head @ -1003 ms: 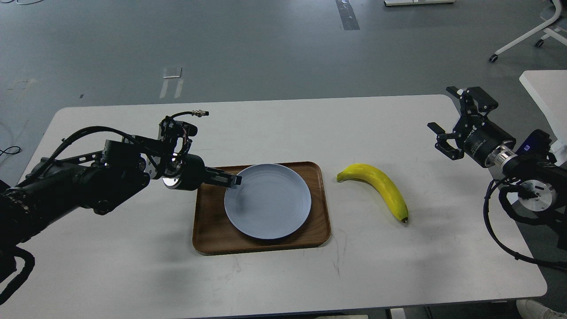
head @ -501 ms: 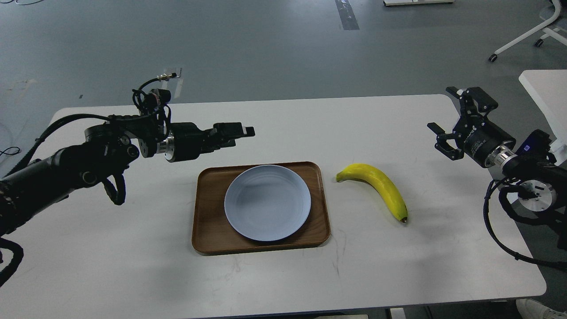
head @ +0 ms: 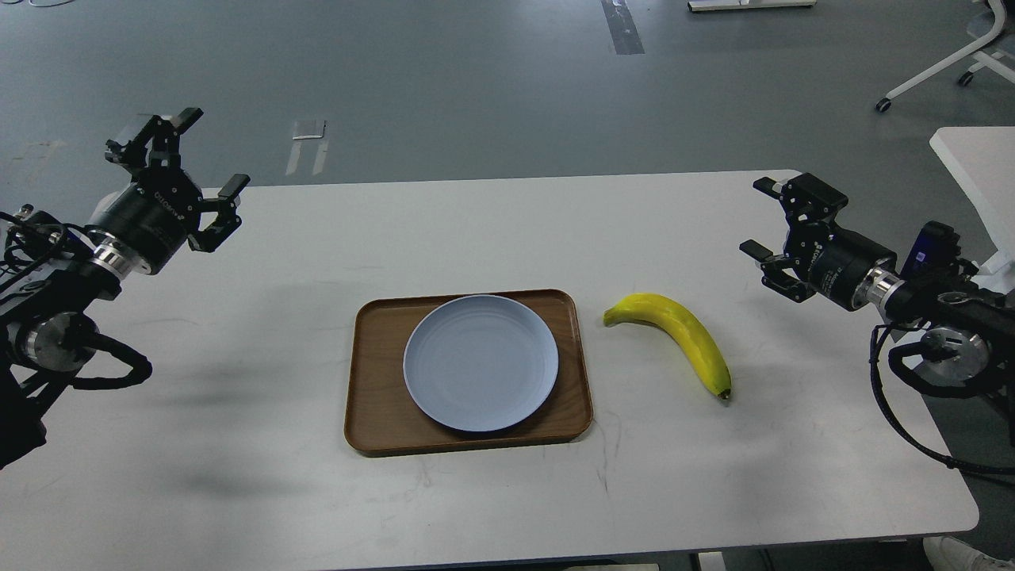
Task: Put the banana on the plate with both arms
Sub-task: 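Reach the right gripper down to the yellow banana and grasp it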
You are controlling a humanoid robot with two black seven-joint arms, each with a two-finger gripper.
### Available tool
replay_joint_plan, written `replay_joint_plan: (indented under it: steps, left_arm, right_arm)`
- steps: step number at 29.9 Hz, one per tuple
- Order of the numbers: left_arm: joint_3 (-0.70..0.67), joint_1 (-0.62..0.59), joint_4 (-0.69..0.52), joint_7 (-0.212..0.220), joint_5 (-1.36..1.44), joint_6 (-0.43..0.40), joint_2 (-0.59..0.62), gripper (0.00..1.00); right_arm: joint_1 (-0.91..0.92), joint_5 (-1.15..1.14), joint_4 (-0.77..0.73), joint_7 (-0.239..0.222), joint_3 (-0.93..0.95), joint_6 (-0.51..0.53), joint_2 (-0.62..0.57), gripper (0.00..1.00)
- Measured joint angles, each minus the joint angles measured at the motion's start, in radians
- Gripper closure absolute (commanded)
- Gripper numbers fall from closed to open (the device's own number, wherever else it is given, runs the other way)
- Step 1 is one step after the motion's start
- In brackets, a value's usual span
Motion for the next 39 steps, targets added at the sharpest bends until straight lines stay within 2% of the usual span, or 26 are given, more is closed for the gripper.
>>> replay_joint_plan:
  steps: [7, 12, 17, 23, 27, 34, 37, 38, 39]
  left_arm:
    - [-0.016, 0.007, 0.001, 0.0, -0.001, 0.0, -0.005, 0.0]
    - [-0.017, 0.002, 0.0, 0.0, 0.001, 0.0, -0.01, 0.0]
    - [-0.019, 0.002, 0.0, 0.0, 0.004, 0.0, -0.003, 0.0]
    - [-0.019, 0.001, 0.0, 0.0, 0.009, 0.0, 0.0, 0.0]
    - [-0.018, 0.001, 0.0, 0.0, 0.01, 0.0, 0.002, 0.0]
    - [-0.018, 0.001, 0.0, 0.0, 0.011, 0.0, 0.003, 0.0]
    - [-0.018, 0.001, 0.0, 0.0, 0.011, 0.0, 0.003, 0.0]
    - [-0.018, 0.001, 0.0, 0.0, 0.011, 0.0, 0.003, 0.0]
    - [-0.018, 0.001, 0.0, 0.0, 0.011, 0.0, 0.004, 0.0]
  right_arm:
    - [0.183, -0.398, 0.078, 0.0, -0.1, 0.0, -0.051, 0.0]
    - [0.384, -0.616, 0.123, 0.0, -0.305, 0.0, -0.037, 0.0]
    - [0.532, -0.793, 0.15, 0.0, -0.513, 0.0, 0.033, 0.0]
    - [0.555, -0.903, 0.134, 0.0, -0.698, -0.001, 0.116, 0.0]
    - [0.555, -0.912, 0.104, 0.0, -0.792, -0.05, 0.155, 0.0]
    - [0.528, -0.91, 0.082, 0.0, -0.82, -0.101, 0.197, 0.04]
    - [0.509, -0.909, 0.063, 0.0, -0.819, -0.115, 0.219, 0.08]
    - [0.502, -0.909, 0.054, 0.0, -0.819, -0.118, 0.227, 0.11]
    - [0.496, -0.909, 0.049, 0.0, -0.819, -0.119, 0.232, 0.19]
